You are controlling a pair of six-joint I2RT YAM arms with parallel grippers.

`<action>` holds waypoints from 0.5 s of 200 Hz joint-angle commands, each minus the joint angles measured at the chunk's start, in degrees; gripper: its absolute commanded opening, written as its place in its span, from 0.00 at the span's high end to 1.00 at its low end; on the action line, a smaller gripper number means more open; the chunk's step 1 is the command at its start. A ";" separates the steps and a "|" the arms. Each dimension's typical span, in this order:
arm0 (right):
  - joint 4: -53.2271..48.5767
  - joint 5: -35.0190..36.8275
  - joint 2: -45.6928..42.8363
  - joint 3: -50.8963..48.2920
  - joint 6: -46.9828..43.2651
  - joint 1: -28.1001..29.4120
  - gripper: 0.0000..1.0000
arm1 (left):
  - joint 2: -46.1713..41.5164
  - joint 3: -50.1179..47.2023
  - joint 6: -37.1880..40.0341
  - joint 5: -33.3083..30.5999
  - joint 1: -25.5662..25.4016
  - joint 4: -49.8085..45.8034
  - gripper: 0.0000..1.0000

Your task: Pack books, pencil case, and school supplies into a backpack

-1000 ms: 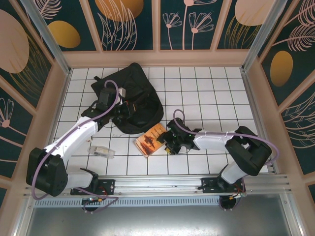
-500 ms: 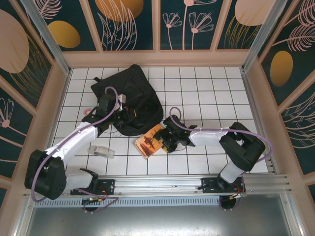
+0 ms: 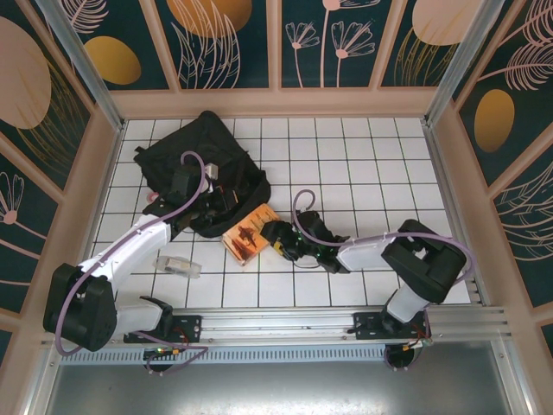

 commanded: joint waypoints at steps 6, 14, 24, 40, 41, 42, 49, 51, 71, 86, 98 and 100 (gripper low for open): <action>17.13 6.57 -4.17 -1.80 -3.21 0.74 0.32 | -1.04 -0.34 -1.38 5.06 -0.96 -0.72 1.00; 17.26 6.81 -3.87 -2.17 -3.07 0.73 0.31 | -0.92 -0.34 -1.50 5.21 -1.01 -0.46 1.00; 16.83 6.76 -3.08 -2.05 -3.00 0.62 0.31 | -0.73 -0.43 -1.71 5.38 -1.01 -0.03 1.00; 16.45 5.70 -0.36 -1.32 -2.28 0.19 0.30 | -0.43 -0.34 -1.95 5.73 -1.01 0.39 1.00; 16.55 5.52 -0.05 -1.26 -2.25 0.17 0.30 | -0.47 -0.34 -1.95 5.71 -1.01 0.42 1.00; 16.60 5.34 0.14 -1.24 -2.19 0.12 0.30 | -0.44 -0.34 -2.03 5.79 -1.01 0.43 1.00; 16.69 4.46 1.56 -0.77 -1.81 -0.22 0.30 | -0.37 -0.25 -2.12 5.95 -1.01 0.65 1.00; 16.62 4.28 1.92 -0.62 -1.67 -0.31 0.30 | -0.34 -0.25 -2.12 5.96 -1.01 0.68 1.00; 12.55 3.17 4.97 0.70 -0.23 -1.03 0.30 | -0.15 0.22 -2.03 5.76 -1.02 0.61 1.00; 9.72 2.83 5.55 0.63 0.38 -1.34 0.29 | 0.06 0.78 -1.97 5.80 -1.01 0.49 1.00; 6.90 2.96 5.32 0.65 0.13 -1.51 0.29 | 0.21 1.15 -1.94 5.87 -1.01 0.45 1.00; 6.67 2.96 5.25 0.59 0.02 -1.51 0.30 | 0.31 1.26 -1.96 5.82 -1.01 0.45 1.00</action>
